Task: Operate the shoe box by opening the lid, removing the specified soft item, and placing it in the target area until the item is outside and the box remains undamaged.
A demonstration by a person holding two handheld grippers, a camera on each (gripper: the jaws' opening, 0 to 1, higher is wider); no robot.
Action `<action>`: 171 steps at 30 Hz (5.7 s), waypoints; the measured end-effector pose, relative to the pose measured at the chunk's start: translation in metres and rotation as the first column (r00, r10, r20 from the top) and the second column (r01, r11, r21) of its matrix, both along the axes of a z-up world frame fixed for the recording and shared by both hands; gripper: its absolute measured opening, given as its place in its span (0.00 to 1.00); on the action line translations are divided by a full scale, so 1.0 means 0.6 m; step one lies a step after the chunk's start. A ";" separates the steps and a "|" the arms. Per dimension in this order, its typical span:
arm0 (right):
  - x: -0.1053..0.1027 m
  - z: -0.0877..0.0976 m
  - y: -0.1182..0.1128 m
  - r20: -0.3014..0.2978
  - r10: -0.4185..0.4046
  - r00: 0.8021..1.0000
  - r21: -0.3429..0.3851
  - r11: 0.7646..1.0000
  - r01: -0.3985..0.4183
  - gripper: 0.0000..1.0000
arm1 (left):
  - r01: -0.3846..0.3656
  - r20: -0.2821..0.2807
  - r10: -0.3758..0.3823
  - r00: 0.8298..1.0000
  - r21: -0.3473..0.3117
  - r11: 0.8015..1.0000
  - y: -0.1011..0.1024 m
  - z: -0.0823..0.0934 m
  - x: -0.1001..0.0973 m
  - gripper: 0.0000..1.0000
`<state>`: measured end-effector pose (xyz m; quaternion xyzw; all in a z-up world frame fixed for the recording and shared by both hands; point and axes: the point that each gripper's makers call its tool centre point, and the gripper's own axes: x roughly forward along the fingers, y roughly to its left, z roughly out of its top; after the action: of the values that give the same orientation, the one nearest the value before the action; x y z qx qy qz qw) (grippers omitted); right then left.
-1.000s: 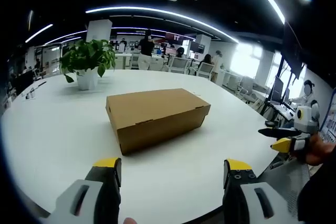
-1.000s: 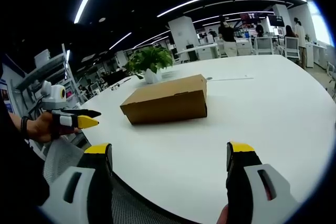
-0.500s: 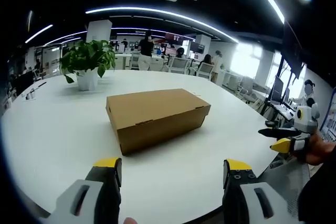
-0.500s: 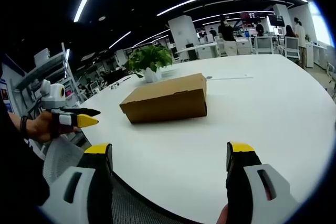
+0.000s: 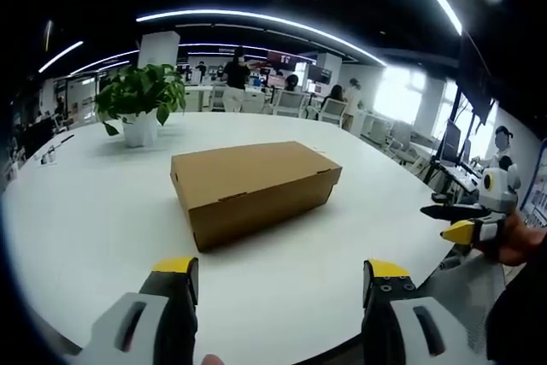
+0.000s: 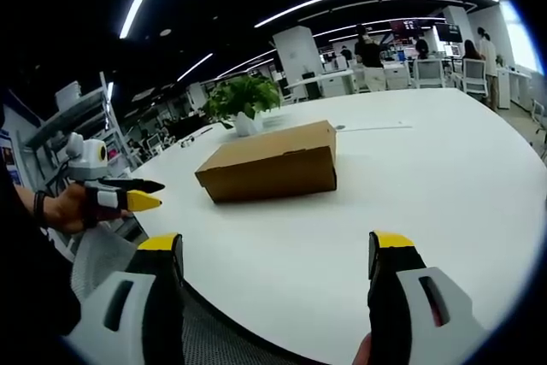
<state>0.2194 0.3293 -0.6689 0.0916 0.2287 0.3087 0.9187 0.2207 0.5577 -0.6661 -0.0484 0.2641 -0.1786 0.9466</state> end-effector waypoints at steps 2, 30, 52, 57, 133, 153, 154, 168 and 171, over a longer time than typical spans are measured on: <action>-0.001 0.000 0.001 0.000 0.002 1.000 -0.001 1.000 -0.002 0.85 | 0.000 0.000 0.000 1.000 0.001 1.000 0.000 0.000 0.000 0.80; -0.002 -0.003 0.002 -0.004 0.007 1.000 -0.007 1.000 -0.007 0.84 | 0.010 -0.006 -0.010 1.000 0.004 1.000 -0.003 -0.003 -0.001 0.80; -0.002 -0.001 0.001 -0.003 0.005 1.000 -0.003 1.000 -0.005 0.84 | 0.012 -0.007 -0.012 1.000 0.009 1.000 -0.004 -0.002 -0.003 0.79; -0.003 -0.001 0.002 -0.002 0.006 1.000 -0.004 1.000 -0.006 0.84 | 0.011 -0.007 -0.011 1.000 0.010 1.000 -0.004 -0.002 -0.003 0.79; 0.007 -0.006 -0.004 -0.042 -0.017 0.999 0.012 1.000 0.017 0.85 | -0.050 -0.017 0.049 0.999 -0.058 0.997 0.015 0.003 0.006 0.79; 0.099 -0.016 0.010 -0.052 0.046 0.998 -0.049 0.998 -0.049 0.84 | -0.137 -0.027 0.135 0.991 -0.127 0.982 0.055 -0.002 0.057 0.79; 0.106 -0.019 0.011 -0.054 0.050 0.997 -0.054 0.997 -0.053 0.84 | -0.138 -0.029 0.135 0.990 -0.127 0.982 0.056 -0.005 0.060 0.79; 0.202 -0.057 0.047 -0.080 0.071 0.994 -0.067 0.995 -0.076 0.81 | -0.156 -0.051 0.151 0.987 -0.129 0.979 0.083 -0.038 0.128 0.77; 0.220 -0.062 0.057 -0.083 0.070 0.994 -0.063 0.995 -0.075 0.80 | -0.160 -0.059 0.153 0.986 -0.130 0.979 0.087 -0.046 0.139 0.77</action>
<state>0.3511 0.3634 -0.7062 0.0652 0.2787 0.3303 0.8994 0.3044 0.6096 -0.6937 -0.1368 0.2697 -0.1198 0.9456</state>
